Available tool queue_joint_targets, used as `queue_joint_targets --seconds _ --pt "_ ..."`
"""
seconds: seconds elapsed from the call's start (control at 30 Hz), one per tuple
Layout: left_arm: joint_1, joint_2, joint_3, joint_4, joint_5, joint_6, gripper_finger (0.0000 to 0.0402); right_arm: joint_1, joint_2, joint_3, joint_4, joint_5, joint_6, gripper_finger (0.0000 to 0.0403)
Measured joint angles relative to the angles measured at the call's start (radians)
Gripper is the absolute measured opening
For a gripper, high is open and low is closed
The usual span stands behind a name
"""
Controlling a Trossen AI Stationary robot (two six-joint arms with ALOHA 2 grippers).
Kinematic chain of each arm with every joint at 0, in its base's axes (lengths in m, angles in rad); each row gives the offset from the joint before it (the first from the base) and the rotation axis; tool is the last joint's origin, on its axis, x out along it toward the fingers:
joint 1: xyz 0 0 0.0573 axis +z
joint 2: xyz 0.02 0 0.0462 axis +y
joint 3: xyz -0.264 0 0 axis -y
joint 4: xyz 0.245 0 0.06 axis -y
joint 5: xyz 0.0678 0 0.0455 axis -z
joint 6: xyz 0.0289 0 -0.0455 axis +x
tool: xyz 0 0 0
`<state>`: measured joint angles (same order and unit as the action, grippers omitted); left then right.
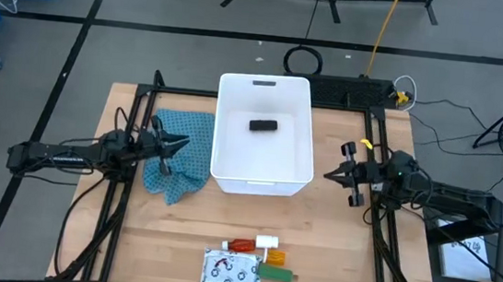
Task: Pick & place medical supplies in basket/bin
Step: Put the white mailer bag into the white bin
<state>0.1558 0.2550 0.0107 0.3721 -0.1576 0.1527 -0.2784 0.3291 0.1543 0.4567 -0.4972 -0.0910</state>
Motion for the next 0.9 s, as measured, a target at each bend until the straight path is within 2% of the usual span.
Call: queue_joint_targets --seconds 0.2,0.3,0.4,0.47,0.7,0.8,0.9 --pt "0.0 0.0 0.0 0.005 -0.051 -0.155 0.0063 -0.034 -0.004 -0.01 -0.005 -0.001 0.004 0.0" --pt "-0.004 0.0 0.003 0.04 0.019 -0.215 0.0063 -0.045 -0.004 -0.01 -0.033 -0.003 -0.007 0.0" --pt "-0.053 0.01 0.044 0.034 0.13 -0.191 0.0063 -0.055 -0.004 -0.01 -0.049 -0.003 -0.008 0.0" --pt "-0.115 0.051 0.093 0.031 0.128 -0.162 0.0063 -0.056 -0.003 -0.01 -0.05 -0.004 -0.001 0.0" --pt "-0.364 0.316 0.394 -0.154 -0.124 -0.058 0.0063 -0.056 -0.003 -0.01 -0.081 -0.004 0.024 0.0" --pt "-0.447 0.458 0.551 -0.281 -0.21 -0.093 0.0062 -0.056 -0.003 -0.01 -0.102 -0.003 0.026 0.0" --pt "-0.521 0.603 0.701 -0.465 -0.251 -0.197 0.0062 -0.056 -0.003 -0.01 -0.109 -0.002 0.027 0.0"
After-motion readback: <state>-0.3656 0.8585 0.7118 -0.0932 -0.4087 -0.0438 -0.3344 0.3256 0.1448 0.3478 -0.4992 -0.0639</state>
